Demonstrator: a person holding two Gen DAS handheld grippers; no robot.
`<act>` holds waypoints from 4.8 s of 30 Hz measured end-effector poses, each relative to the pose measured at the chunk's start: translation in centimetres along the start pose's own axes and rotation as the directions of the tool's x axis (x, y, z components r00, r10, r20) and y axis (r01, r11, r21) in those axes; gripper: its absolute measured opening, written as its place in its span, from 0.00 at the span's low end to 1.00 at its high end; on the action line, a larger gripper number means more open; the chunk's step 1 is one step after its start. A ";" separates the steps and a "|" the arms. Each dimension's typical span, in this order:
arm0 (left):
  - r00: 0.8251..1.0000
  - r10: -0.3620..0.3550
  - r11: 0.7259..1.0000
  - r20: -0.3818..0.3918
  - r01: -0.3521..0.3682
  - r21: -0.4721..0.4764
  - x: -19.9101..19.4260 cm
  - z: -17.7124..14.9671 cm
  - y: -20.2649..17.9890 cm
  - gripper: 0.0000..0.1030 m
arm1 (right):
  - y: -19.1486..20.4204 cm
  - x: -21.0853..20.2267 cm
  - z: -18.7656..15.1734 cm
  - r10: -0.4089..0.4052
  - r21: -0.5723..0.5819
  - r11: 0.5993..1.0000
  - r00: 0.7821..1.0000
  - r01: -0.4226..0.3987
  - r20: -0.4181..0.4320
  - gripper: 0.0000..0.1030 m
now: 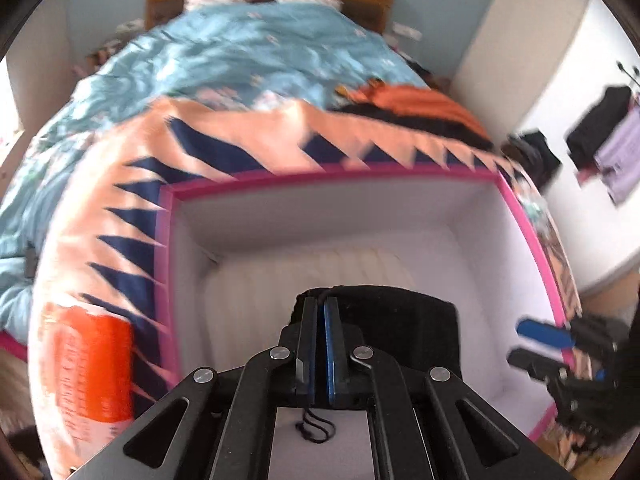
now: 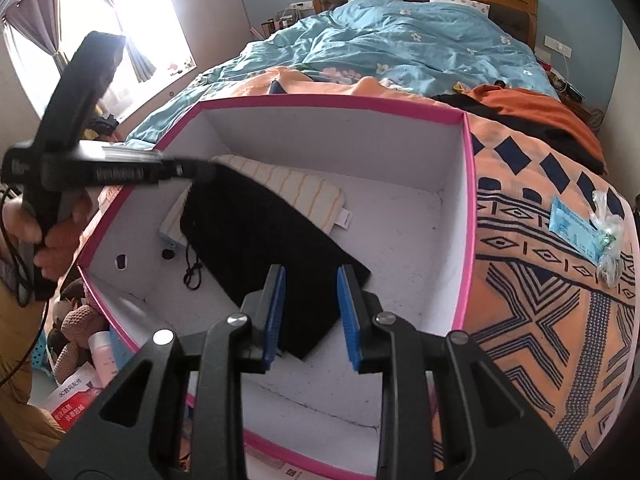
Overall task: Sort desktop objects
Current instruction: 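Lower the black cloth onto the striped towel and open both grippers, then withdraw both grippers from the box toward the blue glasses case, then close the left gripper on the blue glasses case while the right gripper grips its other end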
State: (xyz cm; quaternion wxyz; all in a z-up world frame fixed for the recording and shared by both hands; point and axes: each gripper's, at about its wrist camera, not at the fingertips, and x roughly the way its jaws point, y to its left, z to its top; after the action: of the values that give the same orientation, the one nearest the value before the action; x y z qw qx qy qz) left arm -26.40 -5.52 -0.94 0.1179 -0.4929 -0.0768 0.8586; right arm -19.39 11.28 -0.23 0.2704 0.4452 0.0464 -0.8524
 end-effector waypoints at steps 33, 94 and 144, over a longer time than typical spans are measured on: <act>0.913 0.269 0.954 0.307 -0.296 0.042 -4.9 -4.6 -3.2 0.70 | 4.1 1.4 0.1 0.017 -0.055 0.998 1.000 -0.016 0.017 0.29; 0.998 -0.028 0.999 0.059 0.030 -0.033 -3.9 -18.1 0.8 0.80 | 10.3 0.9 -12.7 0.199 0.216 0.960 0.977 -0.180 -0.071 0.53; 0.989 -0.111 0.994 -0.096 0.109 -0.025 -2.7 -16.5 3.1 0.85 | 10.3 0.8 -13.4 0.156 0.246 0.958 0.987 -0.145 -0.028 0.53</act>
State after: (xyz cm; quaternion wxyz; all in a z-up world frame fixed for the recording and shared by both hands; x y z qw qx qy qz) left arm -11.22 -9.00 -7.71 0.1637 -0.5303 -0.1063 0.8251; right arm -4.82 6.46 -7.24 0.2767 0.4972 -0.0860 -0.8178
